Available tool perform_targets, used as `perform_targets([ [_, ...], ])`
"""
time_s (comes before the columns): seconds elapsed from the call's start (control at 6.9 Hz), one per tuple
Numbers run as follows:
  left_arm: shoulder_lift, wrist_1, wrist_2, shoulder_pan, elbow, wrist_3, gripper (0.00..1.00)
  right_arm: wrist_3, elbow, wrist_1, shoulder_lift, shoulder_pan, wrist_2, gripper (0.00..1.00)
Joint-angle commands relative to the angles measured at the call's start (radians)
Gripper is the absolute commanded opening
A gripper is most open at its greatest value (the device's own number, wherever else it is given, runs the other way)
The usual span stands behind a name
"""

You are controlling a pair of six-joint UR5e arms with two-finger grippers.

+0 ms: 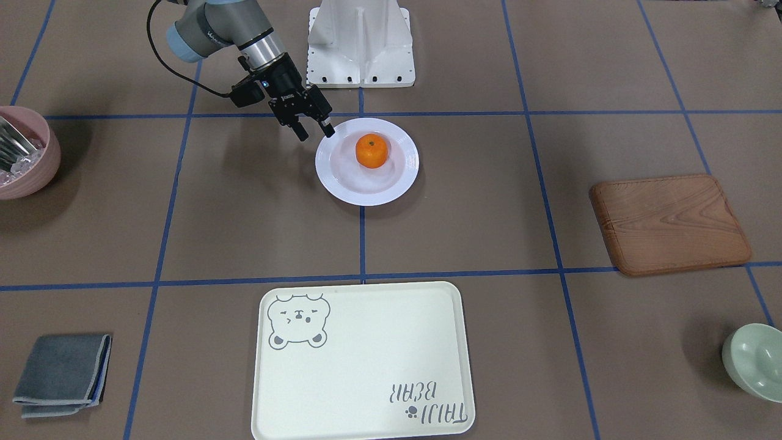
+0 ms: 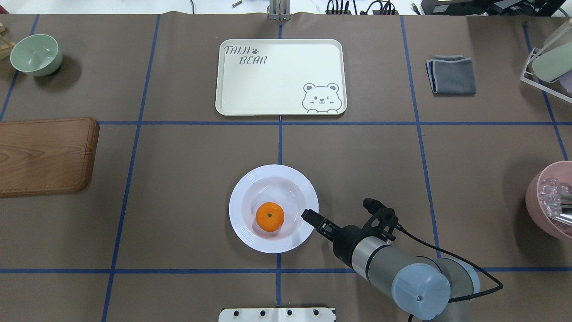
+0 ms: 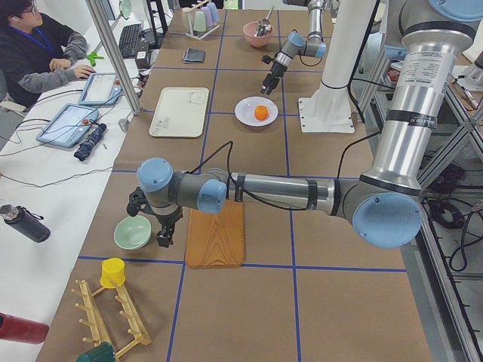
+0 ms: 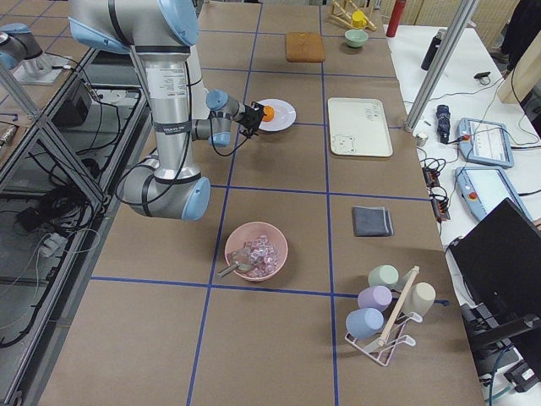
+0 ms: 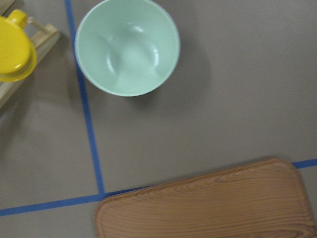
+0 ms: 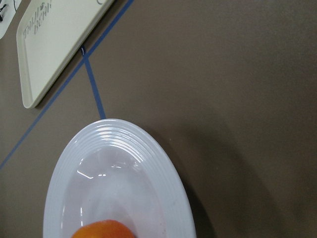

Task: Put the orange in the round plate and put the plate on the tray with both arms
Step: 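Withdraw the left gripper while the right gripper grasps the plate rim nearest the robot, then lift the plate with the right gripper and carry it onto the bear tray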

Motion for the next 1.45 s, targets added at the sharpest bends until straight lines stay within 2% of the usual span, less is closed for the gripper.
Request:
perform_targets([
  [0.0,0.022,-0.001,-0.012,-0.021,0.017,0.027,0.98,0.047,-0.060,-0.010,0.064,-0.030,-0.032,0.78],
  [0.14,0.022,-0.001,-0.012,-0.021,0.017,0.027,0.98,0.048,-0.060,-0.010,0.075,-0.031,-0.031,0.39],
  [0.29,0.022,-0.001,-0.012,-0.021,0.017,0.027,0.98,0.048,-0.059,-0.009,0.082,-0.031,-0.031,0.12],
  [0.43,0.022,-0.004,-0.012,-0.021,0.016,0.027,0.98,0.048,-0.056,-0.006,0.082,-0.030,-0.031,0.00],
  [0.58,0.022,-0.007,-0.012,-0.021,0.016,0.028,0.98,0.050,-0.051,0.002,0.082,-0.027,-0.037,0.00],
  [0.87,0.025,-0.010,-0.012,-0.021,0.016,0.027,0.98,0.053,-0.048,0.035,0.082,-0.084,-0.327,0.00],
  [1.16,0.042,-0.013,-0.012,-0.022,0.008,0.027,0.98,0.053,-0.048,0.138,0.081,-0.083,-0.345,0.00],
  [1.3,0.043,-0.013,-0.014,-0.022,0.003,0.027,0.98,0.056,-0.054,0.202,0.082,-0.095,-0.442,0.00],
])
